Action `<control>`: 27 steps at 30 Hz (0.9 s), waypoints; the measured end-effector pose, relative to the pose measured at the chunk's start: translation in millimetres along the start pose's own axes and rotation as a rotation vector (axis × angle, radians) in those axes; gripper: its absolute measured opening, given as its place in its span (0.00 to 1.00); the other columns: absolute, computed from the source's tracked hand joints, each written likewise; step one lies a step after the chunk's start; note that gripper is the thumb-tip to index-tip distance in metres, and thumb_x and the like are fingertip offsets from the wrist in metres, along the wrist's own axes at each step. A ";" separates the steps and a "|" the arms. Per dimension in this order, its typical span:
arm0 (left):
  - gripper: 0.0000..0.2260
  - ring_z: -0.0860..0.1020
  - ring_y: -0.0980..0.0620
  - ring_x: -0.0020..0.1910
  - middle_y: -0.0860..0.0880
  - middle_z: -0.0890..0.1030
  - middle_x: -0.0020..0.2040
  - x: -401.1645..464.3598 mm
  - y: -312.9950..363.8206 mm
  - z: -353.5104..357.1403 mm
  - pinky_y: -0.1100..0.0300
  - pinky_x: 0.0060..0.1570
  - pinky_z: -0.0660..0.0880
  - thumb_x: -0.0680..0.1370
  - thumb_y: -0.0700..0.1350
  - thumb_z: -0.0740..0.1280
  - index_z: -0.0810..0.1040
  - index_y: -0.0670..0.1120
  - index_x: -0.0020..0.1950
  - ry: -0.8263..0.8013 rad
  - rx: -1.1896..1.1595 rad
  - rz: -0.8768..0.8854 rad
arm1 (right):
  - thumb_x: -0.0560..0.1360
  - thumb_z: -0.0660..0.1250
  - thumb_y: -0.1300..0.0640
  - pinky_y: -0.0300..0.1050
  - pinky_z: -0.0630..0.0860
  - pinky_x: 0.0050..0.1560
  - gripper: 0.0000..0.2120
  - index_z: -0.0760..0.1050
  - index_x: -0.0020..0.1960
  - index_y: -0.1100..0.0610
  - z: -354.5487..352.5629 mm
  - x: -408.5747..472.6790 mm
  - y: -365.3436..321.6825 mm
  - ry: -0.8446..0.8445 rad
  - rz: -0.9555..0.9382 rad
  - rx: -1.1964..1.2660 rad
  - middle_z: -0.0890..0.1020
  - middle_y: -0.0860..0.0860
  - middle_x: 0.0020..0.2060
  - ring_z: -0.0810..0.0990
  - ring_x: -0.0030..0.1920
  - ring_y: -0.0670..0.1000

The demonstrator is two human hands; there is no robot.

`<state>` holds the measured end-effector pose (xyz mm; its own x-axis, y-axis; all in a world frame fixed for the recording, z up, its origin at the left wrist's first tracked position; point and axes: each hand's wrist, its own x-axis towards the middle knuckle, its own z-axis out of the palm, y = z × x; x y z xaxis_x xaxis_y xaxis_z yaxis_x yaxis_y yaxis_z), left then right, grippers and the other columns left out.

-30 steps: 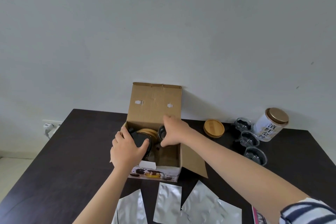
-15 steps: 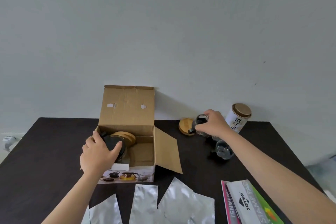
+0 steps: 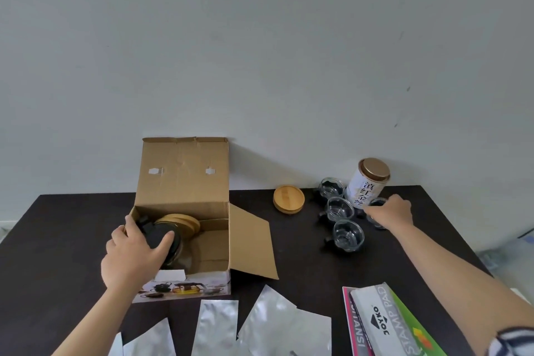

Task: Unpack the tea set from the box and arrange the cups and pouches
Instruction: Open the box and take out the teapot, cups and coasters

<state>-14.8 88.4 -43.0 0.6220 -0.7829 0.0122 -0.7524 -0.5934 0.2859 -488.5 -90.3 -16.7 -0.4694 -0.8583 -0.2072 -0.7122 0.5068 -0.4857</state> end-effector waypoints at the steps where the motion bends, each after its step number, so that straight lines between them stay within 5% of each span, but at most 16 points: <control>1: 0.44 0.69 0.35 0.65 0.36 0.66 0.69 0.4 -0.2 0.5 0.42 0.50 0.76 0.71 0.70 0.58 0.52 0.42 0.76 -0.002 0.003 -0.002 | 0.63 0.77 0.48 0.54 0.76 0.54 0.35 0.69 0.62 0.63 2.8 3.9 2.1 -0.006 0.007 -0.006 0.69 0.63 0.61 0.76 0.56 0.64; 8: 0.43 0.69 0.34 0.64 0.36 0.67 0.69 2.9 -0.1 2.4 0.40 0.50 0.75 0.71 0.69 0.59 0.52 0.43 0.76 -0.006 0.001 -0.015 | 0.64 0.76 0.50 0.51 0.76 0.50 0.34 0.68 0.65 0.61 26.2 21.7 15.3 -0.084 0.041 -0.046 0.65 0.62 0.63 0.77 0.52 0.64; 20: 0.42 0.69 0.34 0.63 0.36 0.68 0.68 3.8 1.1 2.9 0.40 0.49 0.75 0.71 0.68 0.61 0.54 0.44 0.76 0.002 -0.004 -0.028 | 0.66 0.75 0.53 0.58 0.72 0.62 0.36 0.65 0.70 0.58 42.0 30.8 26.9 -0.084 -0.006 0.012 0.67 0.60 0.64 0.73 0.61 0.63; 23: 0.42 0.70 0.34 0.63 0.36 0.68 0.68 2.8 1.7 2.0 0.41 0.49 0.76 0.71 0.68 0.61 0.54 0.44 0.76 0.006 -0.010 -0.024 | 0.69 0.72 0.56 0.63 0.69 0.63 0.28 0.69 0.66 0.59 43.9 16.5 18.7 0.066 -0.106 0.014 0.70 0.61 0.63 0.71 0.63 0.64; 27: 0.42 0.69 0.35 0.64 0.37 0.67 0.68 1.7 3.1 0.3 0.42 0.50 0.76 0.72 0.68 0.61 0.54 0.43 0.76 0.006 -0.017 -0.023 | 0.72 0.68 0.58 0.57 0.72 0.59 0.22 0.71 0.65 0.61 49.4 -20.5 -9.4 0.160 -0.355 0.114 0.72 0.61 0.62 0.69 0.63 0.61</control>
<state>-16.1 85.2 -42.5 0.6401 -0.7682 0.0108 -0.7344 -0.6077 0.3021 -446.3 -81.4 -49.9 -0.2865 -0.9504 0.1209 -0.7866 0.1613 -0.5960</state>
